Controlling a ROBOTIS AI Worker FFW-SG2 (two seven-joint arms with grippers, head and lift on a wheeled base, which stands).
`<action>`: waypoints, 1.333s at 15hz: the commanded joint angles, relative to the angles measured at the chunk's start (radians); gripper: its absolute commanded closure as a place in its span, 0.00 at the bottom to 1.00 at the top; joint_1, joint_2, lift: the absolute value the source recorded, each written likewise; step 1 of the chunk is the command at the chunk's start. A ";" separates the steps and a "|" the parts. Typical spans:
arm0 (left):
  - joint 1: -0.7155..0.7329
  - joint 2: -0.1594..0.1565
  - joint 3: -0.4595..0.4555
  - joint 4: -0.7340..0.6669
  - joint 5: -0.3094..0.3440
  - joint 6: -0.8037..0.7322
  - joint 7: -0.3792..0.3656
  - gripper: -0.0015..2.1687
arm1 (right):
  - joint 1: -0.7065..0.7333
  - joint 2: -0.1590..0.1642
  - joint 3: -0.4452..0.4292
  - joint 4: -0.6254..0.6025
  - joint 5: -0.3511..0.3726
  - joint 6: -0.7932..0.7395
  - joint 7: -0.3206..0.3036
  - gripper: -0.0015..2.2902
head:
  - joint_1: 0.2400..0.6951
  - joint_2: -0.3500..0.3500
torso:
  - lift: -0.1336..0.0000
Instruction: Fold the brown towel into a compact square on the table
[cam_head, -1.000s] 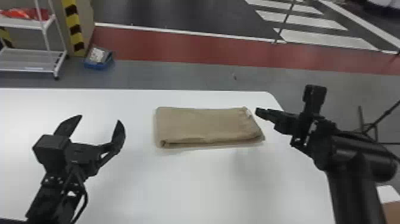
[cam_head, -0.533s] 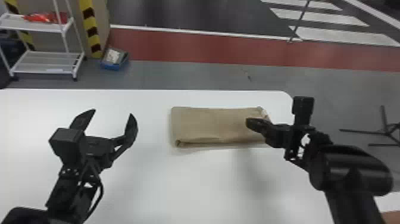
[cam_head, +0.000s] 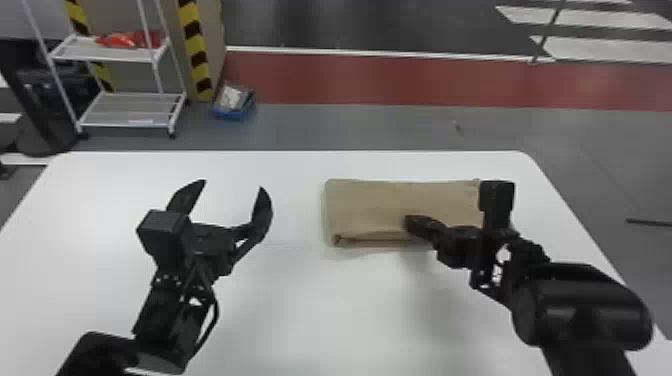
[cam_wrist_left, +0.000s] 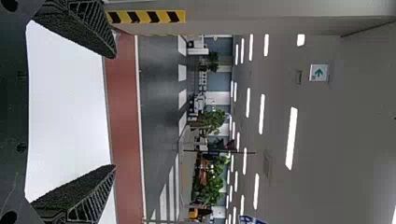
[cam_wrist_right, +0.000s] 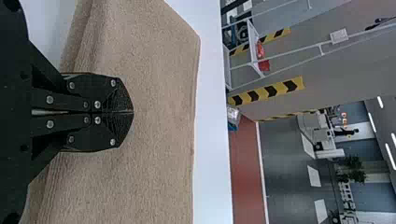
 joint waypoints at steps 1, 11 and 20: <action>-0.012 -0.001 -0.003 0.011 0.000 0.000 -0.001 0.02 | 0.000 0.020 0.041 0.003 -0.003 0.004 -0.004 0.72 | 1.00 0.42 | 0.14; -0.021 -0.001 -0.004 0.033 0.000 0.000 0.000 0.02 | -0.037 0.130 0.211 0.023 -0.016 0.063 -0.034 0.72 | 1.00 0.60 | 0.14; -0.033 -0.001 -0.003 0.048 0.003 -0.003 -0.001 0.02 | 0.030 0.123 0.191 -0.077 -0.151 0.020 0.007 0.72 | 1.00 0.71 | 0.14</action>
